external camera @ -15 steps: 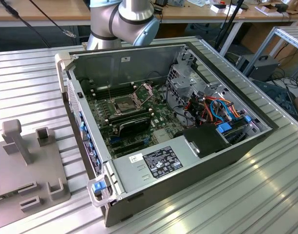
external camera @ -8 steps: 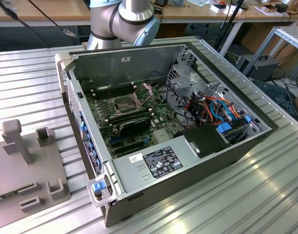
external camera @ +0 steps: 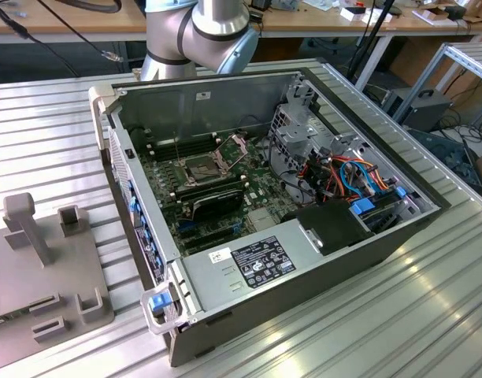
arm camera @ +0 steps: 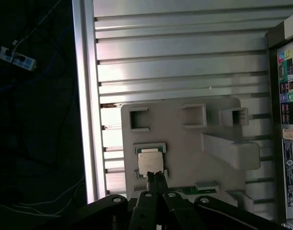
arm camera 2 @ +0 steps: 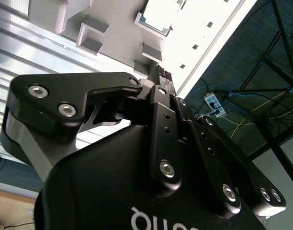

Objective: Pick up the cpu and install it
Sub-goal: 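Reach for the cpu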

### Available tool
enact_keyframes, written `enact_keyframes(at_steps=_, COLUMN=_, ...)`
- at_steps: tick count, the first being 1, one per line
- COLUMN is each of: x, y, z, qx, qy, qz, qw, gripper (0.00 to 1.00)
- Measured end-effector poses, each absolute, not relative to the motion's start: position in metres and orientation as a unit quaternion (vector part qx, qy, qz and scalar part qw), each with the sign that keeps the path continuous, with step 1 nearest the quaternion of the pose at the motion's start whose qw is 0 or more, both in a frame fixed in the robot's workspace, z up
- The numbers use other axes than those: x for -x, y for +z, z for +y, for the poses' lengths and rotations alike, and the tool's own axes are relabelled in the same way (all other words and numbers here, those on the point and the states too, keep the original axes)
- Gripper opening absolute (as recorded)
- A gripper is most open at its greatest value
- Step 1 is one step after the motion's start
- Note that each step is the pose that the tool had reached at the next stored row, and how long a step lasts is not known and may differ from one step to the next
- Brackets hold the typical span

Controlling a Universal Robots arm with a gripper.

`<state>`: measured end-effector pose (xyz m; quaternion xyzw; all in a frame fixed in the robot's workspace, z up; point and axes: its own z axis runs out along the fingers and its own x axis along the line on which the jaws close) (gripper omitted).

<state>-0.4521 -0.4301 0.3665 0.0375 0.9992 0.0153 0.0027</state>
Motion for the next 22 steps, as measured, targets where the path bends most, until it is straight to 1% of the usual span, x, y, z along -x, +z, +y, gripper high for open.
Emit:
enact_keyframes(at_steps=9, x=0.452, y=0.366, z=-0.43, qx=-0.038, qy=0.015, qz=0.999, qw=0.003, gripper=0.11)
enact_keyframes(at_steps=15, x=0.452, y=0.366, z=-0.436, qx=-0.037, qy=0.015, qz=0.999, qw=0.003, gripper=0.11)
enact_keyframes(at_steps=22, x=0.452, y=0.356, z=-0.441, qx=-0.037, qy=0.015, qz=0.999, qw=0.003, gripper=0.11)
